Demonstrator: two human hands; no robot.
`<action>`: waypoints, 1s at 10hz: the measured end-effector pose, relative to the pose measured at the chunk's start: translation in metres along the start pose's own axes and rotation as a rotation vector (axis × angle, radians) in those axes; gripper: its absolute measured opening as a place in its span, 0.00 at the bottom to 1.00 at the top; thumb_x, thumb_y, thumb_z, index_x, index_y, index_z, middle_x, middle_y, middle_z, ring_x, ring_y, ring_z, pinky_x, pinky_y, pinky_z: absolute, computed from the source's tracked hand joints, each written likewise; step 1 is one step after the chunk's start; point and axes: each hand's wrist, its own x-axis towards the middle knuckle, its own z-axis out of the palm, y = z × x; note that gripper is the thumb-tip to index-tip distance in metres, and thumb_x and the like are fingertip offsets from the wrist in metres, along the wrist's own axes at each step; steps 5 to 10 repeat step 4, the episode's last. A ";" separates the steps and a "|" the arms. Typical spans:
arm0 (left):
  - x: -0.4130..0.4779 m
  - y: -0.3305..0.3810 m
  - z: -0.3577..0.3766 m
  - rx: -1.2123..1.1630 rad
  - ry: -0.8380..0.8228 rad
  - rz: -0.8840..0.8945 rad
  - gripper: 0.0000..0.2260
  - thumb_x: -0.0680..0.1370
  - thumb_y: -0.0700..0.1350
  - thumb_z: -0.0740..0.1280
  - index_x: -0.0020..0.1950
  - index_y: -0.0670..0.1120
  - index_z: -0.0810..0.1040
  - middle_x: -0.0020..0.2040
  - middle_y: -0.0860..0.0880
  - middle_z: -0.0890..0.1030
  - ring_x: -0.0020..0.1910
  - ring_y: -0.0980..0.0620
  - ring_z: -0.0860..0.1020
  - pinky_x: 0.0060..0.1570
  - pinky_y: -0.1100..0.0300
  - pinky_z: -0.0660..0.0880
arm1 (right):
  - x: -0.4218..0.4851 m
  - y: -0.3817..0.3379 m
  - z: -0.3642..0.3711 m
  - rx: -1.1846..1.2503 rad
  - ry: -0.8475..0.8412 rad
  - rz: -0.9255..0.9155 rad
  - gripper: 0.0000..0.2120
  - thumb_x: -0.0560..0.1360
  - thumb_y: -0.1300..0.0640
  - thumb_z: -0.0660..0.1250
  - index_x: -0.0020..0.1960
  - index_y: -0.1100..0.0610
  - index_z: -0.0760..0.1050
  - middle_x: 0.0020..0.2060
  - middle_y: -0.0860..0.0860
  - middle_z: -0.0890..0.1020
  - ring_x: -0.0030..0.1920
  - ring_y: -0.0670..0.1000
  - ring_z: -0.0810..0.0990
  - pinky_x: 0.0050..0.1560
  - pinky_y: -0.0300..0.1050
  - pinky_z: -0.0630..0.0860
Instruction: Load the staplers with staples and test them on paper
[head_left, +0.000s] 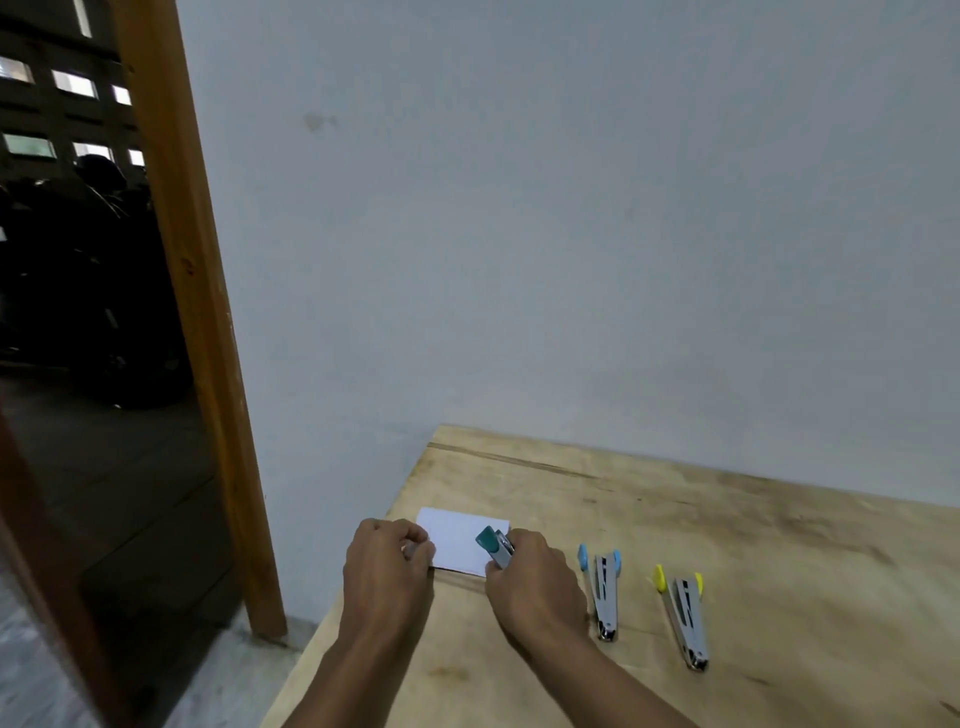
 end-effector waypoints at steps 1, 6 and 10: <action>-0.003 -0.001 -0.002 -0.095 0.024 -0.016 0.04 0.71 0.46 0.70 0.44 0.53 0.84 0.49 0.51 0.82 0.43 0.59 0.79 0.42 0.66 0.72 | -0.002 0.002 -0.001 0.036 -0.008 0.015 0.09 0.76 0.50 0.59 0.54 0.46 0.72 0.49 0.48 0.81 0.44 0.55 0.75 0.43 0.45 0.71; -0.026 0.019 -0.023 -0.268 0.208 -0.087 0.13 0.74 0.40 0.72 0.56 0.52 0.77 0.56 0.50 0.75 0.49 0.51 0.77 0.45 0.56 0.81 | -0.020 0.004 -0.022 0.319 -0.178 0.037 0.11 0.71 0.55 0.61 0.53 0.53 0.74 0.46 0.52 0.82 0.45 0.54 0.79 0.44 0.45 0.71; -0.026 0.019 -0.023 -0.268 0.208 -0.087 0.13 0.74 0.40 0.72 0.56 0.52 0.77 0.56 0.50 0.75 0.49 0.51 0.77 0.45 0.56 0.81 | -0.020 0.004 -0.022 0.319 -0.178 0.037 0.11 0.71 0.55 0.61 0.53 0.53 0.74 0.46 0.52 0.82 0.45 0.54 0.79 0.44 0.45 0.71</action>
